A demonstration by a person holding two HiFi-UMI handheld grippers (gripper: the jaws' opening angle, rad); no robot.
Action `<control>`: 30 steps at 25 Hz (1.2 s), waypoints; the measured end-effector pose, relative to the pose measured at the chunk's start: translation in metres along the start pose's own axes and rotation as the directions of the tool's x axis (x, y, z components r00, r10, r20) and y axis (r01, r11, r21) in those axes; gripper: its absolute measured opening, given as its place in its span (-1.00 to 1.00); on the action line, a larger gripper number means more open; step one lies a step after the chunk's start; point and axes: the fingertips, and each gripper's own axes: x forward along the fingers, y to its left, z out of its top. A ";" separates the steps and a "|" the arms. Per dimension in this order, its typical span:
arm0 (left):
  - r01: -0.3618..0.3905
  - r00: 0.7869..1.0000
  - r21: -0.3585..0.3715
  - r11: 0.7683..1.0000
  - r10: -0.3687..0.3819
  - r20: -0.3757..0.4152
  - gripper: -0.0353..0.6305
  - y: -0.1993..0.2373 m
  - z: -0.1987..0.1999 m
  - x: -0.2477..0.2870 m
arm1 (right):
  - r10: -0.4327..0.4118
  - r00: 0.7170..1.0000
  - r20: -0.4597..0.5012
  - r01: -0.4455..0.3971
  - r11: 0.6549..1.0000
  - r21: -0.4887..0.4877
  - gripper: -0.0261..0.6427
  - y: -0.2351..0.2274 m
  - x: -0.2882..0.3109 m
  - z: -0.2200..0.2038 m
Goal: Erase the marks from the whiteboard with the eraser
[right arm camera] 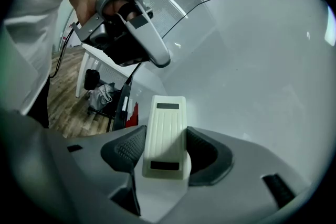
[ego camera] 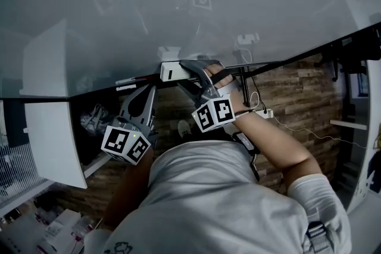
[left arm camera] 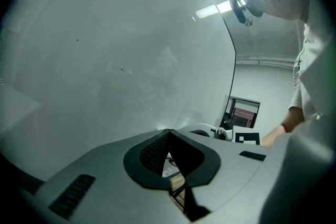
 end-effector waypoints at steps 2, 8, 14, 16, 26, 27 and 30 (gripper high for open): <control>-0.002 1.000 -0.004 1.000 0.002 -0.003 -0.88 0.004 -0.004 0.002 | 0.018 1.000 -0.003 -0.018 1.000 -0.001 -0.17 0.006 0.006 -0.005; -0.025 0.999 -0.013 1.000 0.024 -0.025 -0.88 0.010 -0.007 0.003 | 0.057 0.998 -0.016 -0.057 0.998 0.004 -0.17 0.019 0.018 -0.016; -0.023 1.000 -0.013 1.000 0.023 -0.019 -0.88 0.010 -0.007 -0.003 | 0.058 0.998 -0.011 -0.057 0.998 0.005 -0.18 0.018 0.016 -0.014; -0.015 1.000 -0.009 1.000 0.014 -0.010 -0.88 0.008 -0.005 -0.005 | 0.044 0.999 -0.013 -0.044 0.999 0.003 -0.17 0.014 0.012 -0.011; 0.030 0.999 0.023 0.999 -0.031 0.024 -0.88 -0.009 0.011 -0.010 | -0.080 0.997 0.018 0.081 0.996 -0.024 -0.18 -0.037 -0.031 0.016; 0.034 0.999 0.025 0.999 -0.034 0.024 -0.88 -0.010 0.013 -0.010 | -0.097 0.995 0.022 0.097 0.995 -0.031 -0.18 -0.044 -0.036 0.019; 0.040 0.999 0.026 0.999 -0.040 0.025 -0.88 -0.009 0.013 -0.010 | -0.143 0.989 0.029 0.145 0.988 -0.061 -0.18 -0.063 -0.050 0.026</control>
